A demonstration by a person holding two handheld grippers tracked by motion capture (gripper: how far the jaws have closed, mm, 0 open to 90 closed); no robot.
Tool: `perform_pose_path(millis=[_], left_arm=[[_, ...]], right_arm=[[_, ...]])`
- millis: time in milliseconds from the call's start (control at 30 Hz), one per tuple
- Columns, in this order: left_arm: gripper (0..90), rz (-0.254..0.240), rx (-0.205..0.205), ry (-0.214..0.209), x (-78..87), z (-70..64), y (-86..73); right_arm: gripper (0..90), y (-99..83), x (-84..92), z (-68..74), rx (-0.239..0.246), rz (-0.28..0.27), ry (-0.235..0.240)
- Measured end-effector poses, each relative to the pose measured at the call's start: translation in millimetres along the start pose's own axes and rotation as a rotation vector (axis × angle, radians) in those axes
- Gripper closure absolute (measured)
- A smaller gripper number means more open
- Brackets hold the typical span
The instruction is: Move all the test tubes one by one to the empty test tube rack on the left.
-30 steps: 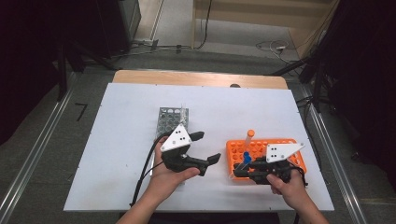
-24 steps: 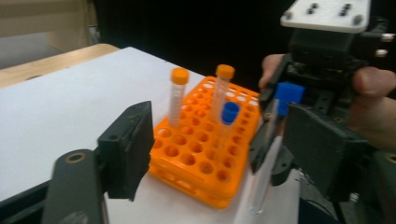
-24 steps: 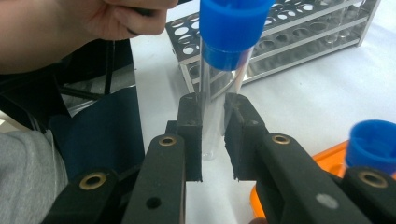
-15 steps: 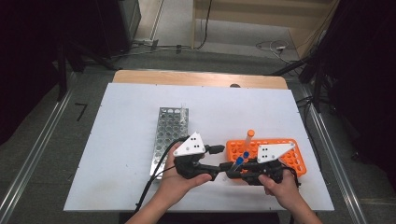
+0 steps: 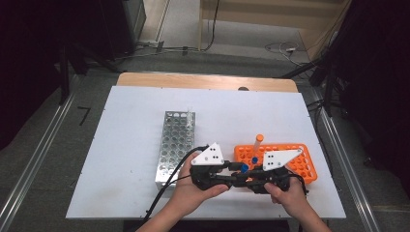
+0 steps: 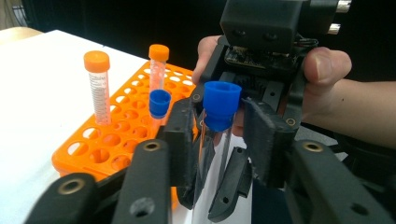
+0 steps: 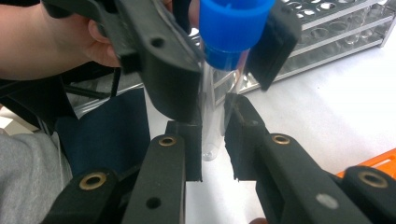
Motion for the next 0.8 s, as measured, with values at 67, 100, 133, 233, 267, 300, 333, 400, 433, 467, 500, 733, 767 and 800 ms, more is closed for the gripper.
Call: perform_pose_path(millis=[67,100,133,233,267,300,333,400,433,467,500,733,767,800], left_arm=[[67.0,0.005,0.000,0.009,-0.8,0.3,-0.2],[68.3,0.005,0.001,0.013,-1.2,0.3,-0.2],[69.5,0.006,0.000,0.017,-1.4,0.2,-0.1],[73.8,0.003,-0.010,0.017,-2.0,-0.5,0.5],[74.1,0.006,-0.014,0.020,-2.1,-0.7,0.6],[74.5,0.006,-0.015,0.021,-2.0,-0.6,0.7],[74.9,0.007,-0.018,0.023,-1.9,-0.6,0.8],[75.8,0.010,-0.027,0.031,-1.1,-0.5,1.2],[75.9,0.011,-0.027,0.033,-0.8,-0.5,1.3],[76.0,0.007,-0.027,0.035,-0.4,-0.6,1.7],[76.1,0.004,-0.027,0.040,0.0,-0.4,2.0],[76.2,-0.025,-0.026,0.072,12.8,7.4,9.4],[76.2,-0.026,-0.029,0.081,15.5,9.2,10.6],[76.2,-0.032,-0.028,0.086,17.7,10.6,11.5]], right_arm=[[74.3,-0.1,-0.5,0.6,0.003,0.003,0.001],[74.3,-0.1,-0.6,0.8,0.002,0.005,0.001],[74.4,0.0,-0.8,1.1,0.002,0.005,0.002],[74.4,0.2,-1.0,1.2,0.002,0.004,0.001],[74.3,0.1,-0.9,1.1,0.001,0.004,0.002],[74.3,0.0,-0.7,0.9,0.001,0.005,0.002],[74.3,0.0,-0.7,0.8,0.001,0.002,0.003],[74.3,-0.1,-0.8,0.7,-0.002,-0.001,0.006],[74.2,-0.1,-0.8,0.6,-0.007,-0.003,0.007],[74.0,-0.2,-0.9,0.3,-0.007,-0.006,0.010],[73.2,-0.1,-0.9,0.1,-0.009,-0.010,0.014],[42.5,1.8,4.4,0.1,-0.024,-0.044,0.051],[38.0,2.1,6.1,0.1,-0.027,-0.049,0.049],[35.0,2.6,8.0,0.0,-0.030,-0.053,0.056]])
Point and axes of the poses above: each handheld gripper's, and its own axes: x roughly backward along the jaws, y roughly out of its top, z roughly to its left, the point moved 4 cm from there along -x, roughly forward along the jaws, and after that the axes turned 6 degrees about -y, right-handed, at the moved point
